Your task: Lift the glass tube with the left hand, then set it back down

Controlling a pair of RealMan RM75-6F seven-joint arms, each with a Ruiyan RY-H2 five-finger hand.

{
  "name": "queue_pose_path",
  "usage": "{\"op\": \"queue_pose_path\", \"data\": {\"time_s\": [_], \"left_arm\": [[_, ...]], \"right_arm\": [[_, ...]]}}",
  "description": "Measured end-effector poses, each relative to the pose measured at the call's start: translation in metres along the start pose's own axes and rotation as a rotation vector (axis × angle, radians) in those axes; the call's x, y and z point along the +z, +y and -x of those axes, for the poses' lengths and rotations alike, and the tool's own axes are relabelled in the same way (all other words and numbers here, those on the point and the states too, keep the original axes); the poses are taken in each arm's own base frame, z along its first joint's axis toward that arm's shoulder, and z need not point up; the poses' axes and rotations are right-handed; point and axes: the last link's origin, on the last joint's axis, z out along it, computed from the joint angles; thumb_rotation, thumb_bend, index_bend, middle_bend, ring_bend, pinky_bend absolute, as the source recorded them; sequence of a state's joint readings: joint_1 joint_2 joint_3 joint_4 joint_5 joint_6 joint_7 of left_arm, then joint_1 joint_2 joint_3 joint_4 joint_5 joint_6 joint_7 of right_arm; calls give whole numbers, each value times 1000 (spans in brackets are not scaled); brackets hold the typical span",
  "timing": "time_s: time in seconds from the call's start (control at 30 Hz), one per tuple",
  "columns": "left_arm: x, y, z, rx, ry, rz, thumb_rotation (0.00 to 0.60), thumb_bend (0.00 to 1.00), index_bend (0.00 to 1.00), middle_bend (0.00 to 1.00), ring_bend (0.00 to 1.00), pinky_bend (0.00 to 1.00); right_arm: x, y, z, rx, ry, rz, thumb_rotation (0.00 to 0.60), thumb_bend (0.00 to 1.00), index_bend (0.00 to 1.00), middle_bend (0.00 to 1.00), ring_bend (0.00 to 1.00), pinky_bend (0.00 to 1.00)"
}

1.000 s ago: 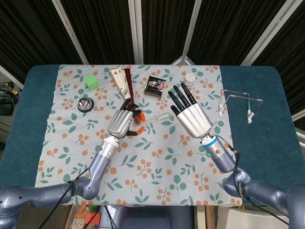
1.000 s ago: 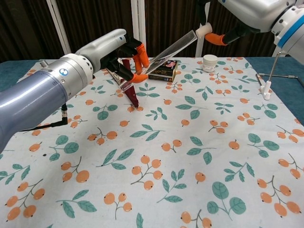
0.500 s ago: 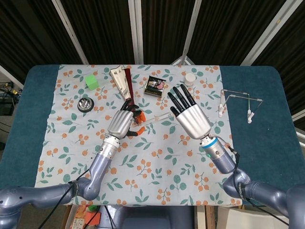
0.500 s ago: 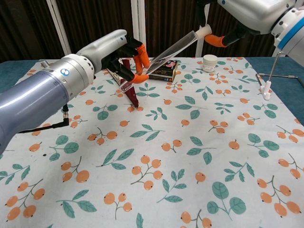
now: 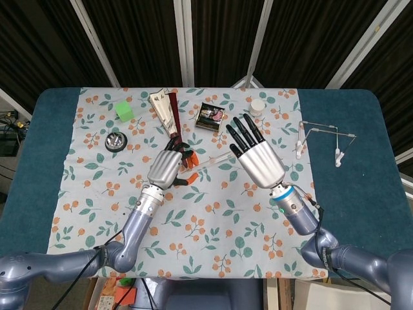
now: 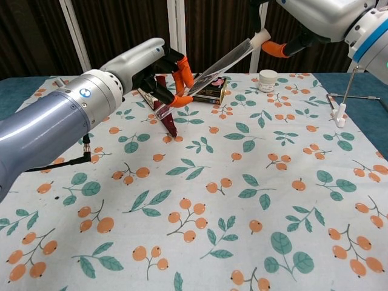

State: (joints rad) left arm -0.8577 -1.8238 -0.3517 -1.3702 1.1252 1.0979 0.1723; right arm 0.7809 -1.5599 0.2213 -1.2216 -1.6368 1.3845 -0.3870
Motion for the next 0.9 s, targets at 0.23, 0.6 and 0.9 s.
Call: {"op": "queue_pose_path", "data": {"time_s": [0.23, 0.6, 0.9], "left_arm": [[0, 2, 0, -5, 6, 6, 600, 534, 647, 684, 222, 29], [1, 6, 1, -10, 12, 9, 600, 534, 647, 685, 222, 29], [1, 9, 3, -13, 16, 15, 600, 534, 647, 685, 222, 29]], "right_arm": [[-2, -1, 0, 6, -4, 4, 600, 432, 685, 215, 0, 36], [-2, 0, -1, 11, -3, 8, 600, 432, 689, 215, 0, 36], [-2, -1, -1, 14, -4, 9, 600, 433, 689, 215, 0, 36]]}}
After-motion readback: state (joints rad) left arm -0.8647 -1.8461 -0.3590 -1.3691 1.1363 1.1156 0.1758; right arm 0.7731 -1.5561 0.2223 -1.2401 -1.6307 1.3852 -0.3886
